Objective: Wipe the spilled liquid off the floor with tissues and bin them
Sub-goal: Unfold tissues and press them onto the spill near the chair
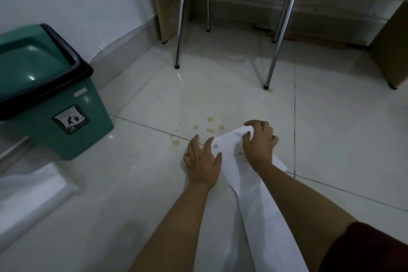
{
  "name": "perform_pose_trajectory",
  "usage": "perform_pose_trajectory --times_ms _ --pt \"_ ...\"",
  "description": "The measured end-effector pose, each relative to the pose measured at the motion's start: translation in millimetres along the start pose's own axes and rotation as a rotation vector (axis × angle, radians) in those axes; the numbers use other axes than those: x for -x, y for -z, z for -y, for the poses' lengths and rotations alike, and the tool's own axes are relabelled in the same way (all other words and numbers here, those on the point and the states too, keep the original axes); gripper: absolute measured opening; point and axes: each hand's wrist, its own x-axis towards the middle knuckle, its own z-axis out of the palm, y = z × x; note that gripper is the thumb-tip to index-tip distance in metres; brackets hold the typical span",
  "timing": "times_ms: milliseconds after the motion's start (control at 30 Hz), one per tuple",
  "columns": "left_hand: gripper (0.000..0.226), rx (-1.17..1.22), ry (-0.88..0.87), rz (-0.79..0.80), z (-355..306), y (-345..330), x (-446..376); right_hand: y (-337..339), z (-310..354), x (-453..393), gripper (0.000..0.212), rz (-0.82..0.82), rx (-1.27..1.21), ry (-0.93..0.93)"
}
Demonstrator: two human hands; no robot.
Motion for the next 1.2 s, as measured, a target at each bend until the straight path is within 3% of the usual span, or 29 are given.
perform_pose_trajectory --times_ms 167,500,667,867,967,1067,1200 --pt "0.052 -0.040 0.194 -0.147 38 41 2 -15 56 31 0.026 0.128 -0.067 0.161" --pt "0.057 -0.207 0.481 -0.224 142 147 46 -47 155 107 0.025 0.337 -0.119 0.415" --pt "0.062 -0.382 0.517 -0.287 177 200 61 -70 200 149 0.027 0.470 -0.128 0.558" --pt "0.076 -0.672 0.542 -0.182 227 242 68 -89 240 192 0.037 0.621 -0.150 0.674" --pt "0.063 -0.774 0.514 -0.150 244 257 67 -97 252 206 0.045 0.687 -0.126 0.701" --pt "0.029 -0.825 0.444 -0.151 251 265 67 -101 259 216 0.053 0.732 -0.110 0.700" --pt "0.025 -0.733 0.356 -0.277 253 269 67 -105 269 223 0.064 0.832 -0.065 0.711"
